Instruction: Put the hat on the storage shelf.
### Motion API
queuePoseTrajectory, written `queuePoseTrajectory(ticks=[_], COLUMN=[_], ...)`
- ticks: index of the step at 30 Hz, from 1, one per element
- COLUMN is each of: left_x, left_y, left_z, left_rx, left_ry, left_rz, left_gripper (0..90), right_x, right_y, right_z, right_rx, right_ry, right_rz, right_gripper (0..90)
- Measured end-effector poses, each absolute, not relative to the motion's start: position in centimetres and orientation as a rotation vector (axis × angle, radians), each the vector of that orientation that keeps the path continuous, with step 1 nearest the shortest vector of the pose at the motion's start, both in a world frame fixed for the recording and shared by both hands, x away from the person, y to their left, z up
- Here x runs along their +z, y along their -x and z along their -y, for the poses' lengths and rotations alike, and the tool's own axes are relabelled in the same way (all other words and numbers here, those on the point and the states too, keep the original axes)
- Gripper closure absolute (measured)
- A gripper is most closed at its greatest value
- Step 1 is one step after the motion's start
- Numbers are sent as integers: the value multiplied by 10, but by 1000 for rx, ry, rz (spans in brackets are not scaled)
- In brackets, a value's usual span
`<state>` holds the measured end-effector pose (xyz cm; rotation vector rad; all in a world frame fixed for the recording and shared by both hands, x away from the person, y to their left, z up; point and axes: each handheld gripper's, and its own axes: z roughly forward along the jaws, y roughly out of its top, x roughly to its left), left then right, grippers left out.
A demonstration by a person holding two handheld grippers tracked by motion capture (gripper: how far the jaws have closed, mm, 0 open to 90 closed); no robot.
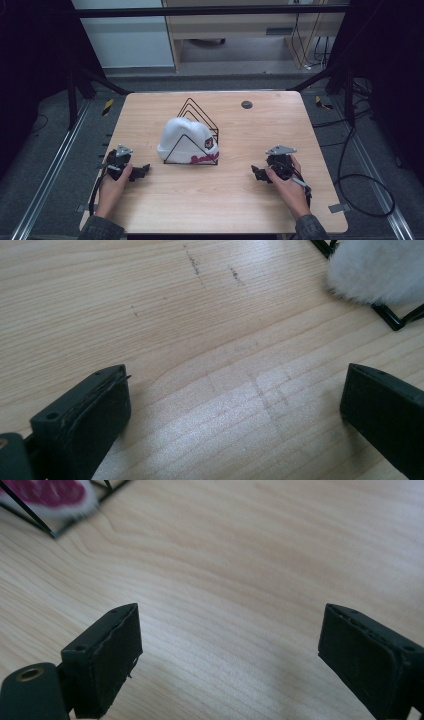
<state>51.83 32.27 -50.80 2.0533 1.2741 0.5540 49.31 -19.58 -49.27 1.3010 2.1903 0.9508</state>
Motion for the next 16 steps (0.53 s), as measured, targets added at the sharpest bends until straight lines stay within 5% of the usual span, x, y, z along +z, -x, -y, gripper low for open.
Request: queuePoseTrajectory(ticks=[16], left_x=[-508], left_y=[-518], left_z=[-323], left_rx=[553], left_ry=[-2055], left_rz=[-1273], left_gripper=[0], right_x=[-512], right_y=[-493], right_z=[188], right_rx=[921], right_ry=[-1390], right_rz=[-2113], right_gripper=[69])
